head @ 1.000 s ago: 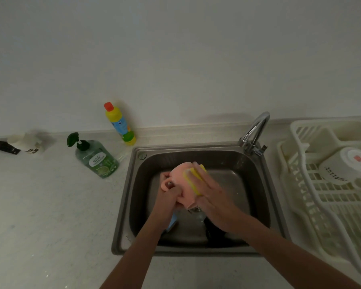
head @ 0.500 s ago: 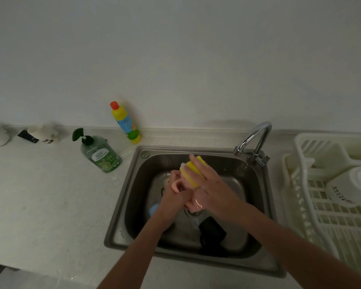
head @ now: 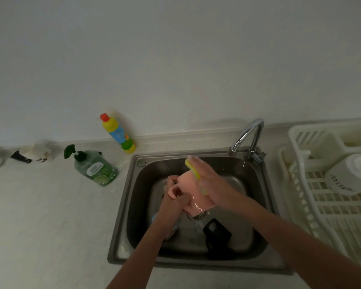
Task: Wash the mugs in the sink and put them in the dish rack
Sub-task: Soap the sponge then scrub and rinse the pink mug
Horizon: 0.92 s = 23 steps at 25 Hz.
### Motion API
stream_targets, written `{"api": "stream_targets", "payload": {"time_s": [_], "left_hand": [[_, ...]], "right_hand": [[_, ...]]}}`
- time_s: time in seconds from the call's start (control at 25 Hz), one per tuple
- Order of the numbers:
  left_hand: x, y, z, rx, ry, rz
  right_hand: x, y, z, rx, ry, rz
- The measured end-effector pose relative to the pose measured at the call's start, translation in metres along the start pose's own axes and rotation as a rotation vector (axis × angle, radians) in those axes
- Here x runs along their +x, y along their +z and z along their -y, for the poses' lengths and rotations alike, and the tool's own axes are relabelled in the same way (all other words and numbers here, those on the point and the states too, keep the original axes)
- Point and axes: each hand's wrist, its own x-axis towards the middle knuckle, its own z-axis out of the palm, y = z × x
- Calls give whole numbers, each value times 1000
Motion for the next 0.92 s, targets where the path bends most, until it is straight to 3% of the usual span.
{"api": "stream_targets", "payload": {"time_s": [0.08,0.2,0.32,0.44,0.64,0.76,0.92], "left_hand": [[6,-6,-4,3,7,43],[19,-17,-12,-68,-35,1],[22,-31,-7,-31,-2,92],[18,-47,-1,30,5,210],[22,-65,3,-139,-96,122],[11,-63,5,-73,-63,220],[9,-63,0,-95,-85,191]], "right_hand": [[0,-10,-4,-83,92,-105],[-24,20,18,-52,249,-89],[-20,44,35,-262,64,-177],[5,32,40,-151,168,-123],[-22,63,41,-148,147,-155],[-10,66,49,-395,-20,-217],[-3,41,33,-464,30,-215]]}}
